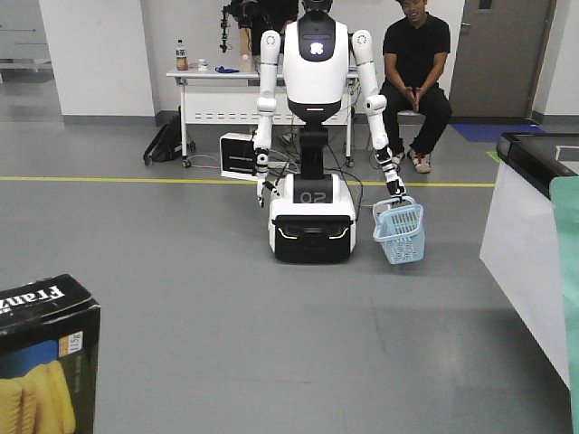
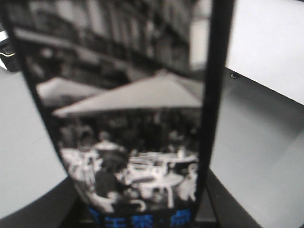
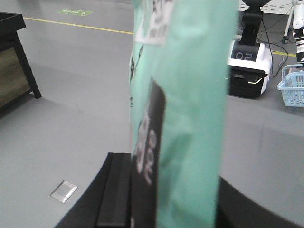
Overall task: Pick snacks and fruit into basket
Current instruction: 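Drive the base up to the robot holding the light-blue basket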
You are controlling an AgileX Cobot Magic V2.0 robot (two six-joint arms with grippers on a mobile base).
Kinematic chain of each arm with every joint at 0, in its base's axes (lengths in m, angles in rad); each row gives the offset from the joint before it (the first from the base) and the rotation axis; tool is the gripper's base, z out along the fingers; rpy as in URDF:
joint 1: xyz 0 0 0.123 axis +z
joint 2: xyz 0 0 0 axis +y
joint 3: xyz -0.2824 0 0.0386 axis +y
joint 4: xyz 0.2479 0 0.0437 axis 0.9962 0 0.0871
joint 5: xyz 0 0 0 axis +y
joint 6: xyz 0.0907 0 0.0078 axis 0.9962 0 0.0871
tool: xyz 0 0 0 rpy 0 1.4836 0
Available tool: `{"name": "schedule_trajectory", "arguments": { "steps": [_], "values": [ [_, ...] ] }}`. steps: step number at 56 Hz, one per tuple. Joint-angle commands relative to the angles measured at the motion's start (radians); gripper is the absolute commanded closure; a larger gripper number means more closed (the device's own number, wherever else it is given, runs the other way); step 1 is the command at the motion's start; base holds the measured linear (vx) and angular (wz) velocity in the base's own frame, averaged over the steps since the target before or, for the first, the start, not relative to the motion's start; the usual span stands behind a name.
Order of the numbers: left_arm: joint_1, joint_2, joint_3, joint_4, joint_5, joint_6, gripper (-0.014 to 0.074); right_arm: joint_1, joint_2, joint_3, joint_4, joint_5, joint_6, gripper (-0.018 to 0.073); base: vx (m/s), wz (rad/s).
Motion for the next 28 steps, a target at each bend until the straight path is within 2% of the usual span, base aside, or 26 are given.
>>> {"name": "schedule_trajectory", "arguments": {
  "steps": [1, 28],
  "values": [
    [0.001, 0.002, -0.04, -0.009, -0.093, -0.001, 0.0604, 0.001, 0.008, -0.035, -0.012, -0.097, -0.013, 0.0566, 0.51, -0.04],
    [0.001, 0.002, -0.04, -0.009, -0.093, -0.001, 0.0604, 0.001, 0.008, -0.035, -0.012, -0.097, -0.013, 0.0566, 0.52, -0.06]
  ]
}}
